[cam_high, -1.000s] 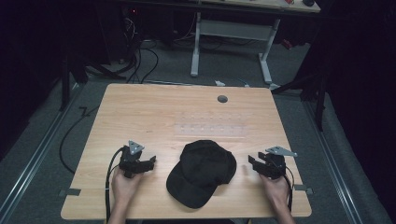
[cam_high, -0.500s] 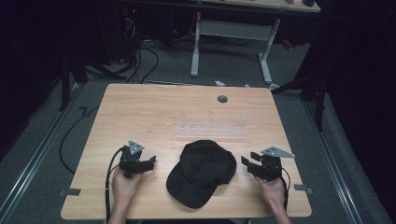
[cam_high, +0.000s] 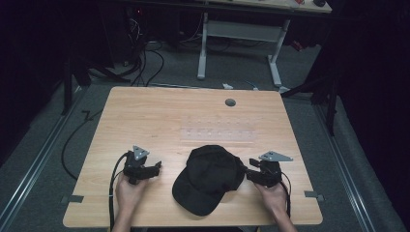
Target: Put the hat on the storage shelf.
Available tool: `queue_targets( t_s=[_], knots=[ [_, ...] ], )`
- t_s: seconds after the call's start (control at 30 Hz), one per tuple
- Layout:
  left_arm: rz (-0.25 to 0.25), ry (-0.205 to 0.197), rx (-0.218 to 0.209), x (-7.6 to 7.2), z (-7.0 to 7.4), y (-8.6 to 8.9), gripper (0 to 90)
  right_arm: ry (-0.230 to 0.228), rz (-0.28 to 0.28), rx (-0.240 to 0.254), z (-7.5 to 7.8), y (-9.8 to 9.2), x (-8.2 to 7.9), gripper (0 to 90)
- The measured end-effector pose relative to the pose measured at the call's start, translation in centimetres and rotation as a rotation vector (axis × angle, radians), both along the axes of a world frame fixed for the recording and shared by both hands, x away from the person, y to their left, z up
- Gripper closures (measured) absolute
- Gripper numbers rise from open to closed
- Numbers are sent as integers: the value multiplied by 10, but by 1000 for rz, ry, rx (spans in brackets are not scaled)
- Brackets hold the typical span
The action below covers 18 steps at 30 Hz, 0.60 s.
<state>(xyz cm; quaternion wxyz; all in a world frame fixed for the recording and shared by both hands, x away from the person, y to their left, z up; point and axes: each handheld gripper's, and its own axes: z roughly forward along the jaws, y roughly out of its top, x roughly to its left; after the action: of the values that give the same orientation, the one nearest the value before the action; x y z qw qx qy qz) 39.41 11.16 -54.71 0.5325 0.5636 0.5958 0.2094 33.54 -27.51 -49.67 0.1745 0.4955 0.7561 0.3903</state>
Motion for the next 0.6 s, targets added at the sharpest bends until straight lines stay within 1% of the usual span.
queue_targets(
  t_s=[0.2,0.43,0.57,0.6],
  knots=[
    [1,0,0,0,0,0,251,37,21,-10,-6,10,5,499],
    [2,0,-1,0,0,0,251,57,20,-15,-11,15,10,497],
    [4,0,-1,0,0,0,251,83,25,-31,-16,19,14,501],
    [3,0,0,0,0,0,251,94,27,-42,-19,21,15,506]
  ],
)
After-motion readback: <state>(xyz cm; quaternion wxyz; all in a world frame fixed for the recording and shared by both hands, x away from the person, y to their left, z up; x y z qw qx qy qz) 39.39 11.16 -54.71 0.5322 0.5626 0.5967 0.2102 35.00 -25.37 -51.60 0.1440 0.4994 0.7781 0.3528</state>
